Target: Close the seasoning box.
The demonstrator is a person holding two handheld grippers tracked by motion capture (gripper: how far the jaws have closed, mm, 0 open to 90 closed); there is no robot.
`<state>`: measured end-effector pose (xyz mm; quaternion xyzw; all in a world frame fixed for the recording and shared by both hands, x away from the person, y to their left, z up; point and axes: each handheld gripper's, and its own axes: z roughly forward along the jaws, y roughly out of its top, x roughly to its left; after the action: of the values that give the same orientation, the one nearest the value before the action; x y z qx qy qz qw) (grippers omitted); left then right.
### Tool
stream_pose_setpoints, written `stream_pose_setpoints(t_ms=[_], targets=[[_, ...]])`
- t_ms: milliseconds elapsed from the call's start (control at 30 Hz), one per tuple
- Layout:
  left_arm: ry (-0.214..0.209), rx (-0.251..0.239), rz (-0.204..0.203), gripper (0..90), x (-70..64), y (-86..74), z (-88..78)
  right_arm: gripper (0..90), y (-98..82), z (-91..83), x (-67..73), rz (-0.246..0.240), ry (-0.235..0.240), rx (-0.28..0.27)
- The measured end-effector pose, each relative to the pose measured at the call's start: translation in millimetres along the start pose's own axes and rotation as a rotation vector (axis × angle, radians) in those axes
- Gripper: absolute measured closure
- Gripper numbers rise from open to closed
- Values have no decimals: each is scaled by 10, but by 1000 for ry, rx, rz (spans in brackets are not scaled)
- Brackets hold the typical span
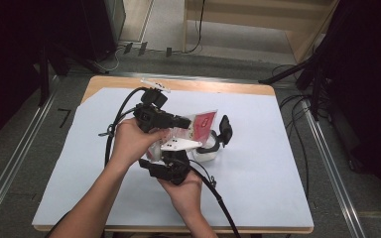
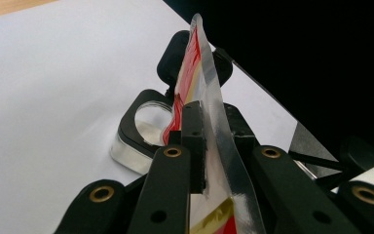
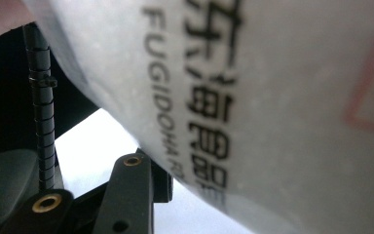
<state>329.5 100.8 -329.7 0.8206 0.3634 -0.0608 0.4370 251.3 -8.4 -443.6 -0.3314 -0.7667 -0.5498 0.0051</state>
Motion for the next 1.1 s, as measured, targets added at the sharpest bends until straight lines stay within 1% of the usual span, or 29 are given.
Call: stream_pose_setpoints(t_ms=[233,333,733,867,1100], targets=[[1,-1,5,836,-3,1,3,627,-2,-1,0,1,1,-2],[8,-4,12,841,-7,-2,5,627,-2,0,-1,1,-1,-2],[5,-5,0,846,6,0,3,628,10,-3,-5,2,1,8],[12,-4,3,846,2,-1,2,627,14,-4,-6,2,1,11],[11,-9,10,845,4,-1,7,627,15,-9,-7,5,4,12]])
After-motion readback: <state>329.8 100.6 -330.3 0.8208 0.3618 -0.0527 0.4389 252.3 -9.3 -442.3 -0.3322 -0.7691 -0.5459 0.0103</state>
